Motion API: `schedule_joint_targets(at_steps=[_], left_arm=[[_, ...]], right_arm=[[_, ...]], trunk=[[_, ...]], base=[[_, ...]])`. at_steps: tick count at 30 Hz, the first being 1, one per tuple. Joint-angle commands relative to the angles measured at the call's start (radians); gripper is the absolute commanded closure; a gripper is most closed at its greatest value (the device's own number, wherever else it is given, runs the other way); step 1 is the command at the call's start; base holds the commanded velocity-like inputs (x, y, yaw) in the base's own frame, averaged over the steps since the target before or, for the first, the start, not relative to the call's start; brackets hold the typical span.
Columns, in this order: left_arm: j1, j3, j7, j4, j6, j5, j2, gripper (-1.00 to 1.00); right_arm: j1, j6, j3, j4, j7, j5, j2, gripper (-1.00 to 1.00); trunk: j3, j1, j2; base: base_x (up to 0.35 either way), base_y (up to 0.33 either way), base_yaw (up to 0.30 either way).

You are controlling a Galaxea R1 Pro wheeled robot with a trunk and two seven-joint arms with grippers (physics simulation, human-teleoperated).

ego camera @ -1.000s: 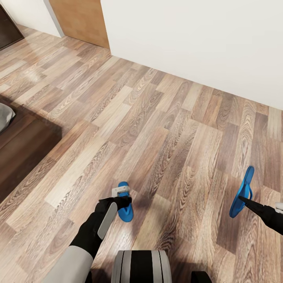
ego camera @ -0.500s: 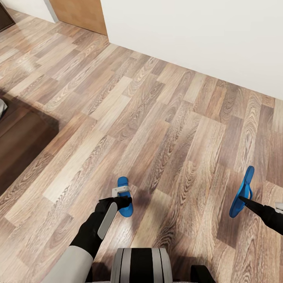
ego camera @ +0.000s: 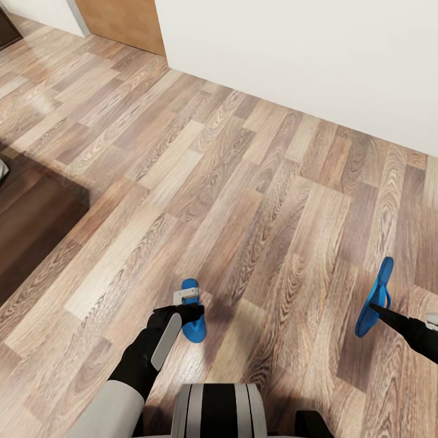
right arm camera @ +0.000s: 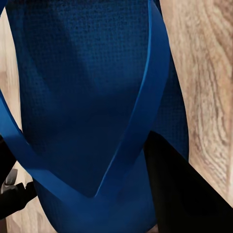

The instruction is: In the bedroom, move the book from the bed onto either nightstand, and place the two sandals side by side next to the bed.

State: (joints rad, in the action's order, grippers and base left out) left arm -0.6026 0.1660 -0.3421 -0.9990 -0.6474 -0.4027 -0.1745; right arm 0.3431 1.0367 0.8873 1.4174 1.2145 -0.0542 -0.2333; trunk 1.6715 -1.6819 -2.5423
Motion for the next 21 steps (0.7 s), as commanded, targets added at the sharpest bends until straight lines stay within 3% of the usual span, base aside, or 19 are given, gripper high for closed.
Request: schedule_joint_targets(at_steps=[1, 21], left_arm=[[0.000, 0.001, -0.009, -0.001, -0.002, -0.011, 0.000, -1.00], [0.000, 0.001, -0.010, -0.001, -0.001, -0.010, 0.000, -1.00]], right_arm=[[0.001, 0.010, 0.001, 0.000, -0.001, -0.004, 0.000, 1.00], [0.001, 0.010, 0.001, 0.000, -0.001, -0.004, 0.000, 1.00]], trunk=[[0.001, 0.000, 0.000], [0.001, 0.000, 0.000]], base=[[0.046, 0.000, 0.000], [0.042, -0.036, 0.000]])
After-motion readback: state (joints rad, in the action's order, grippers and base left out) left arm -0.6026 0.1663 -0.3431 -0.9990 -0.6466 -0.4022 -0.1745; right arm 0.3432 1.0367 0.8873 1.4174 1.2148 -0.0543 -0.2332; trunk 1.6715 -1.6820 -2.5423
